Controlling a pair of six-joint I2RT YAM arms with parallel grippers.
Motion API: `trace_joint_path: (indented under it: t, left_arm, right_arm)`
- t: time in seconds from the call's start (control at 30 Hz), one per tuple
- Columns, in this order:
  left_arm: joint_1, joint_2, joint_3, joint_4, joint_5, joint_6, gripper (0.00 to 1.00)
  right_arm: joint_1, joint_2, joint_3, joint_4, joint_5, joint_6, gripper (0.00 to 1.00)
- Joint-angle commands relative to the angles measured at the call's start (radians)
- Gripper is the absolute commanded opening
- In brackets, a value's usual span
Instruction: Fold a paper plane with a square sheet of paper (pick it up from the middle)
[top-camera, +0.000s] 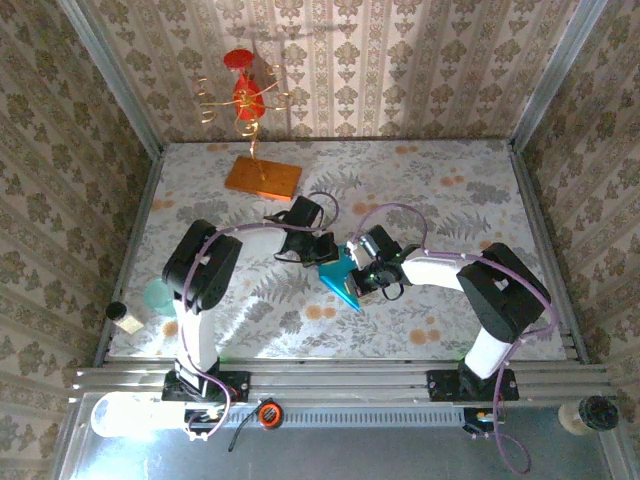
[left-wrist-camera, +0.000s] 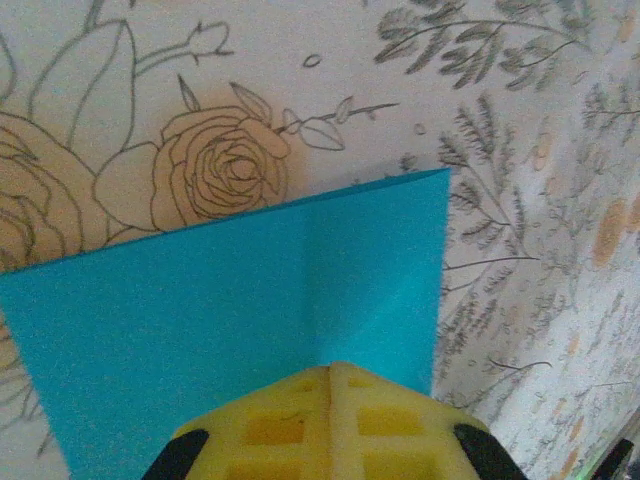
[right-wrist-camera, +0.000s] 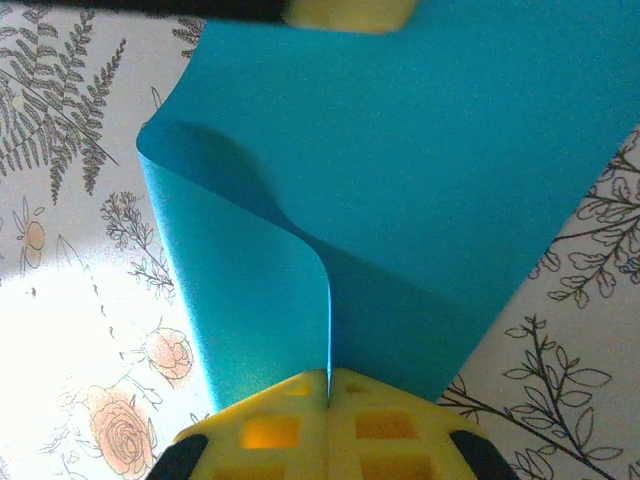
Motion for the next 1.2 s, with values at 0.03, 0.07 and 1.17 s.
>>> trace_joint_path:
  t: [0.03, 0.07, 1.17]
  left_arm:
    - [-0.004, -0.135, -0.05, 0.015, -0.063, -0.064, 0.1]
    - [-0.005, -0.152, -0.076, 0.032, -0.064, -0.082, 0.1]
    - [-0.16, -0.241, -0.403, 0.311, -0.064, -0.407, 0.11]
  right_arm:
    - [-0.006, 0.01, -0.012, -0.058, -0.012, 0.033, 0.05]
    - [-0.007, 0.011, -0.013, -0.057, -0.014, 0.035, 0.05]
    - [-0.017, 0.037, -0.008, -0.056, 0.011, 0.082, 0.06]
